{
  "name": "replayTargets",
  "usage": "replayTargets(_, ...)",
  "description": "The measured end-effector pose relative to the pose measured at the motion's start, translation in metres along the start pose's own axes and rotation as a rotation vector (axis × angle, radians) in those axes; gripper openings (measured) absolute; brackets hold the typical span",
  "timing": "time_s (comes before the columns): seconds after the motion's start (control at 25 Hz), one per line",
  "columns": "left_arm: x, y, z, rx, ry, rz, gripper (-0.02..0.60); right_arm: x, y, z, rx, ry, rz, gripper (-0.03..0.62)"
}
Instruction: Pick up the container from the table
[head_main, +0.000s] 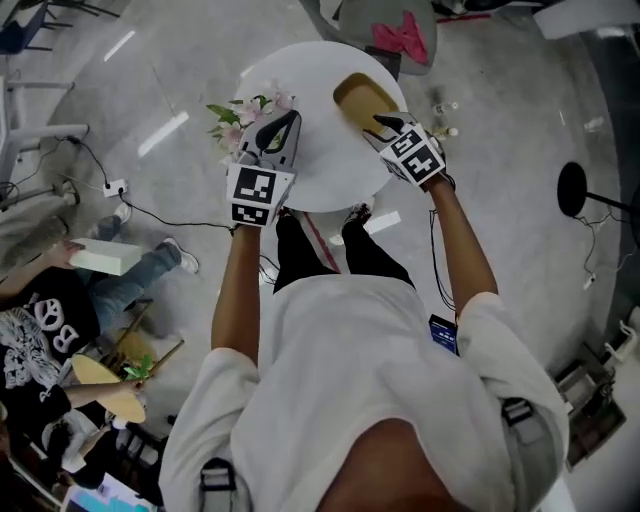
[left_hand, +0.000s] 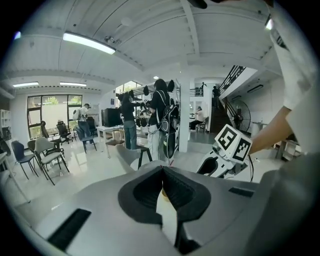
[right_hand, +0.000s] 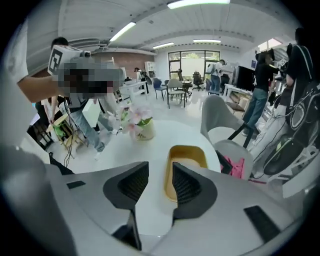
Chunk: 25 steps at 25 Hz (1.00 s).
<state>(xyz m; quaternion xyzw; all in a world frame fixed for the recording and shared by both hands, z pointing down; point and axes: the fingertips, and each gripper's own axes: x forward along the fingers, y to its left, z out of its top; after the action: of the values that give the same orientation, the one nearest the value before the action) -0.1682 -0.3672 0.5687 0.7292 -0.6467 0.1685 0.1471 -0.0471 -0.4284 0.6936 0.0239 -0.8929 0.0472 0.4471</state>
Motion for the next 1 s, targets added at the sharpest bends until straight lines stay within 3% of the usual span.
replayTargets(0.32,0.005,-0.001,-0.041,0.000,0.073,-0.035,0.017,0.076,-0.002,-0.066,-0.046,0.241,0.034,0.158)
replayTargets(0.48,0.001,0.004,-0.055,-0.016,0.089,-0.044,0.017,0.095,-0.009,-0.078,-0.102,0.334,0.004,0.138)
replayTargets(0.72,-0.003,0.017,-0.062,-0.046,0.095,-0.031,0.017,0.107,-0.011,-0.084,-0.255,0.419,-0.004,0.080)
replayTargets(1.0,-0.006,0.027,-0.050,-0.025,0.069,-0.038,0.017,0.109,-0.013,-0.078,-0.263,0.430,-0.026,0.031)
